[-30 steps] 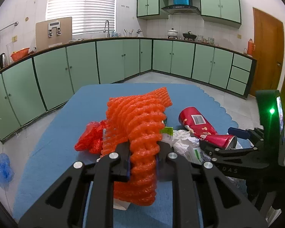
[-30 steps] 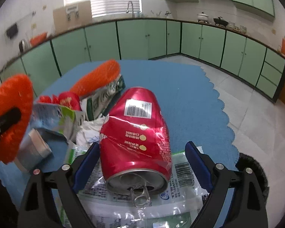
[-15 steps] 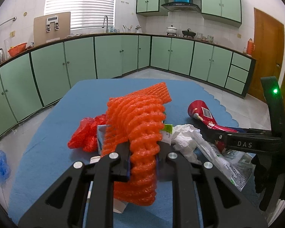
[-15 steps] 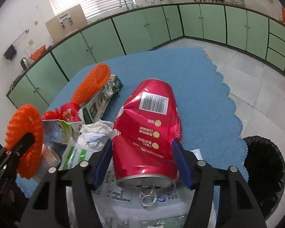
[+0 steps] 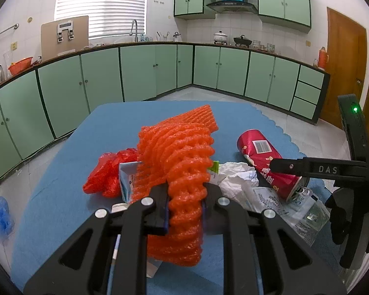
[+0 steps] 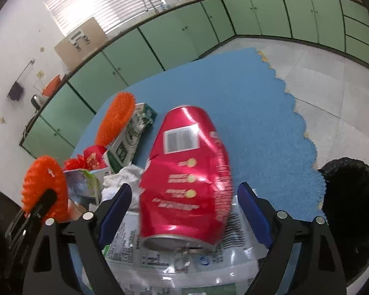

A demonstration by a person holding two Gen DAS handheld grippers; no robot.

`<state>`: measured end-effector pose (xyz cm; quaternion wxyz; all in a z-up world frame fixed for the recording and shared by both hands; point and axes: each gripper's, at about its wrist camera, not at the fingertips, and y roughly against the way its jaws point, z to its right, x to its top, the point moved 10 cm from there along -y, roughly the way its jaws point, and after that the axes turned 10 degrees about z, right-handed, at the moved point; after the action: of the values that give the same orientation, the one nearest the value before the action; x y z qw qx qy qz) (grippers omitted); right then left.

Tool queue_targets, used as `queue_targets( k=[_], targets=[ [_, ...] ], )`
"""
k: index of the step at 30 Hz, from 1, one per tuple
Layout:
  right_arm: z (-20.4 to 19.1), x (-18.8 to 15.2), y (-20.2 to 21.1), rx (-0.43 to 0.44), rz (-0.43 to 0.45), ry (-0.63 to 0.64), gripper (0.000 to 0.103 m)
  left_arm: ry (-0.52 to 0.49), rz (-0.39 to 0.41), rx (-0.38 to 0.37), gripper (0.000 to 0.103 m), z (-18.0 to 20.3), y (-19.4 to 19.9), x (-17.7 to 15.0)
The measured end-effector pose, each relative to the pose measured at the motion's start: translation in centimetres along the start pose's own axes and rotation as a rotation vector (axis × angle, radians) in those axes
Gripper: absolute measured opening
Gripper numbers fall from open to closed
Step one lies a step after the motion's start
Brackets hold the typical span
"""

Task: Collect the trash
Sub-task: 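Grasp and lift the red can with the right tool while the left tool holds the net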

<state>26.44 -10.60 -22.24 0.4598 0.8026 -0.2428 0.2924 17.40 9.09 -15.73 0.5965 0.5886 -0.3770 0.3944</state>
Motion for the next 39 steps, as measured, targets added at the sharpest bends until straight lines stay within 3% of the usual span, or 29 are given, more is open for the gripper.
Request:
queue_targets(
  k=[9, 19, 23, 29, 32, 34, 39],
  targets=[
    [-0.4, -0.8, -1.1, -0.011, -0.030, 0.020, 0.080, 0.002, -0.007, -0.001, 0.016, 0.3, -1.1, 0.1],
    [-3.5, 0.6, 0.7, 0.036, 0.040, 0.119, 0.071, 0.006, -0.010, 0.001, 0.016, 0.3, -1.4, 0.1],
    [-4.1, 0.5, 0.6, 0.121, 0.006, 0.028, 0.074, 0.011, -0.009, 0.003, 0.017, 0.2, -1.4, 0.2],
    [-3.3, 0.4, -0.1, 0.160, -0.039, -0.070, 0.080, 0.017, -0.010, 0.001, 0.017, 0.2, -1.4, 0.2],
    [-2.8, 0.4, -0.7, 0.152, -0.049, -0.096, 0.066, 0.019, -0.011, -0.002, 0.017, 0.2, -1.4, 0.2],
    [-2.9, 0.3, -0.9, 0.154, -0.058, -0.100, 0.048, 0.020, -0.012, -0.002, 0.017, 0.2, -1.5, 0.2],
    [-3.5, 0.6, -0.9, 0.136, -0.051, -0.050, 0.045, 0.019, -0.017, -0.005, 0.017, 0.2, -1.8, 0.3]
  ],
)
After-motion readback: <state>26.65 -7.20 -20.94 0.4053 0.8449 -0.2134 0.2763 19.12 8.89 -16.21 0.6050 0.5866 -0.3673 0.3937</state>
